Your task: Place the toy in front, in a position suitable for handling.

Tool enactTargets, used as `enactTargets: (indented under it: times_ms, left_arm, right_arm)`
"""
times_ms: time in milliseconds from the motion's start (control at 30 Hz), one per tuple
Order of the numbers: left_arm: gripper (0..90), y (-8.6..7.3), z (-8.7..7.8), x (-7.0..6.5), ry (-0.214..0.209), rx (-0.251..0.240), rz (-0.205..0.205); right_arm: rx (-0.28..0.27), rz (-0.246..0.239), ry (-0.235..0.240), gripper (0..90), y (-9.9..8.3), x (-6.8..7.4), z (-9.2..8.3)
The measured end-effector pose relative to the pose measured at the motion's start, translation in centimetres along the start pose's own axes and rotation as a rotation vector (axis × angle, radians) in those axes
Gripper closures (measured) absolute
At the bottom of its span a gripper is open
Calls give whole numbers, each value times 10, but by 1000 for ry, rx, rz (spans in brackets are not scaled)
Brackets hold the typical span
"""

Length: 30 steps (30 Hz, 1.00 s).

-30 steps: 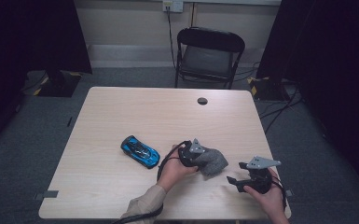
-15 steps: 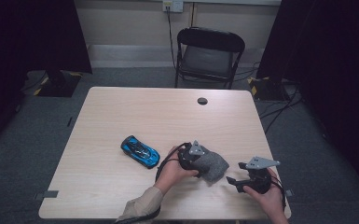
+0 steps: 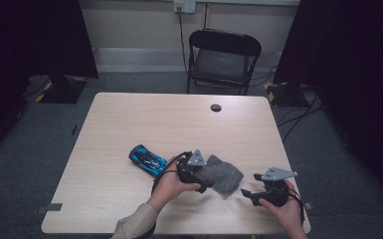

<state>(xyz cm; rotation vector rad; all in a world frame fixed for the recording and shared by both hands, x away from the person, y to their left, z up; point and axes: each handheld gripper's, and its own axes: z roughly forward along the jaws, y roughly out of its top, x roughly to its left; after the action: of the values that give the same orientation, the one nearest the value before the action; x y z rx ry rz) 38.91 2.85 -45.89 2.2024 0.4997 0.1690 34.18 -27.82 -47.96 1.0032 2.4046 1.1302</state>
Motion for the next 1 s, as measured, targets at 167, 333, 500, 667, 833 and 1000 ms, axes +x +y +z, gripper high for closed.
enactTargets:
  times_ms: [167, 333, 500, 667, 833, 1000]
  left_arm:
    - [205, -20, -24, -7, -12, 3, 10]
    - [207, -45, -38, -13, -20, 16, -3]
    - [206, -64, -49, -19, -22, 26, -6]
    - [204, -81, -55, -20, -30, 62, -3]
    - [197, -92, -60, -17, -23, 76, 21]
    - [196, -99, -64, -11, -15, 65, 9]
  right_arm:
    - [-8, -3, 12, 201, 4, 3, 0]
    - [-15, -26, 27, 198, 14, 11, 2]
    - [-23, -55, 30, 190, 29, 17, 2]
    - [-10, -65, 42, 187, 38, 18, 10]
    - [-14, -66, 63, 194, 47, 22, 20]
    - [-3, -94, 86, 195, 64, 30, 34]
